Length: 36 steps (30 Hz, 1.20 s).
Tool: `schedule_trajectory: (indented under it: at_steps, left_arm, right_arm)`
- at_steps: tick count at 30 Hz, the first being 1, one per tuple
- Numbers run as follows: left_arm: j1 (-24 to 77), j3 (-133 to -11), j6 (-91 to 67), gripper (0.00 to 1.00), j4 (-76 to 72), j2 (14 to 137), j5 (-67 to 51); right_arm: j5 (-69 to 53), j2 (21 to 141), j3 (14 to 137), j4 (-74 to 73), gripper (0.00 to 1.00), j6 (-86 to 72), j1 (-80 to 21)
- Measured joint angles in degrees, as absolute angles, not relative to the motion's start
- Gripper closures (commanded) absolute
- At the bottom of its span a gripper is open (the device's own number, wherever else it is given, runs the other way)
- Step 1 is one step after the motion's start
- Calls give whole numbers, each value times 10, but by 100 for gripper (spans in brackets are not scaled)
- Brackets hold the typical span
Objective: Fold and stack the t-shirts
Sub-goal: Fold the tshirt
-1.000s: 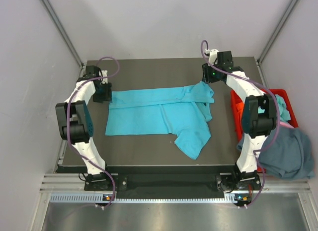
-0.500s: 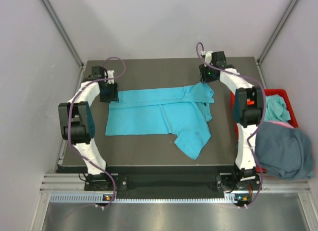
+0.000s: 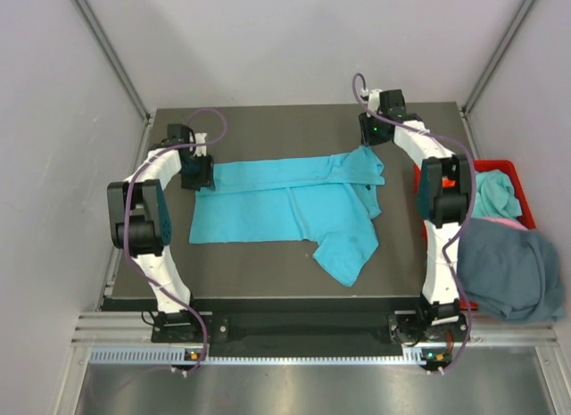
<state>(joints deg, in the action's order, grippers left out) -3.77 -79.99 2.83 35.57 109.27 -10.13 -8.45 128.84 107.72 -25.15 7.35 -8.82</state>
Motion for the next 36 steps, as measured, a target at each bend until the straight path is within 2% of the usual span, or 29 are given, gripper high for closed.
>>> schedule_trajectory:
  at_steps: [8,10,11,14,22,36]
  left_arm:
    - [-38,-800,28,46,356,1093,-101]
    - [-38,-800,28,46,356,1093,-101]
    - [-38,-800,28,45,356,1093,-101]
    - [-38,-800,28,46,356,1093,-100]
    - [-38,-800,28,46,356,1093,-100]
    - [-38,-778,26,46,338,1092,-109]
  right_arm:
    - [-84,1300,1077,-254,69,74,-88]
    - [-84,1306,1078,-257,76,73,-88]
    - [-84,1310,1078,-259,86,73,-88]
    - [-85,1317,1078,-266,100,71,-88]
    - [-86,1296,1049,-258,100,68,-88]
    - [-135,1066,910,-262,100,53,-103]
